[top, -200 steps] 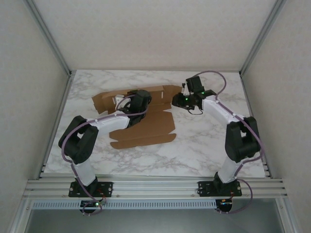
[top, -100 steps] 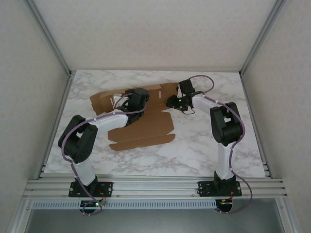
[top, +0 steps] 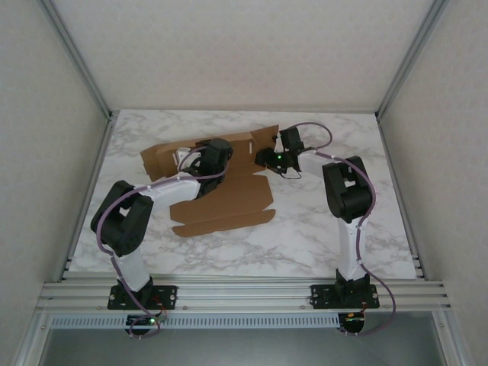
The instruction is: Fold the paper box
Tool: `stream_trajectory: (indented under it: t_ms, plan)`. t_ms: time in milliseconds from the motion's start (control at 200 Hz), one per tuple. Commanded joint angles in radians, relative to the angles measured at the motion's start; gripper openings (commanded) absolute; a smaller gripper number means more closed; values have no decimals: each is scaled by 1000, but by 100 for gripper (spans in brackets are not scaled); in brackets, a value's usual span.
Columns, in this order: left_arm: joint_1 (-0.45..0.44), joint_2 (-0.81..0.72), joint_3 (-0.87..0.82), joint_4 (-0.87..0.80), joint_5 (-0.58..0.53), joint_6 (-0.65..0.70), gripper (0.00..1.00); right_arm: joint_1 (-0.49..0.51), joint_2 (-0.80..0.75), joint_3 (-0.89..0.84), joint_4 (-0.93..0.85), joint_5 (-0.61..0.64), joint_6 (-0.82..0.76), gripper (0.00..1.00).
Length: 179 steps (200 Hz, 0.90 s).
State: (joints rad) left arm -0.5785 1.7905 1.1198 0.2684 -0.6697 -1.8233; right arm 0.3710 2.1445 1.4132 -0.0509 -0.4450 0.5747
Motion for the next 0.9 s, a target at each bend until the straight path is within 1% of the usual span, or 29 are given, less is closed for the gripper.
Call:
stream_trajectory:
  t_ms: [0, 255, 481, 646, 771, 891]
  plan:
    - [2, -5, -45, -18, 53, -34, 0, 8, 16, -20, 115, -118, 71, 50]
    - [0, -15, -78, 9, 72, -47, 0, 14, -5, -74, 222, -177, 132, 48]
    - [-1, -19, -83, 16, 76, -41, 0, 44, -6, -92, 295, -214, 149, 49]
    - [-1, -26, -86, 18, 78, -39, 0, 90, 34, -17, 151, -157, 72, 51]
    - [-1, -32, -86, 13, 79, -38, 0, 120, 71, 47, 4, -58, -4, 53]
    - [-1, -36, -83, 4, 80, -36, 0, 120, 46, 14, 15, -18, -13, 53]
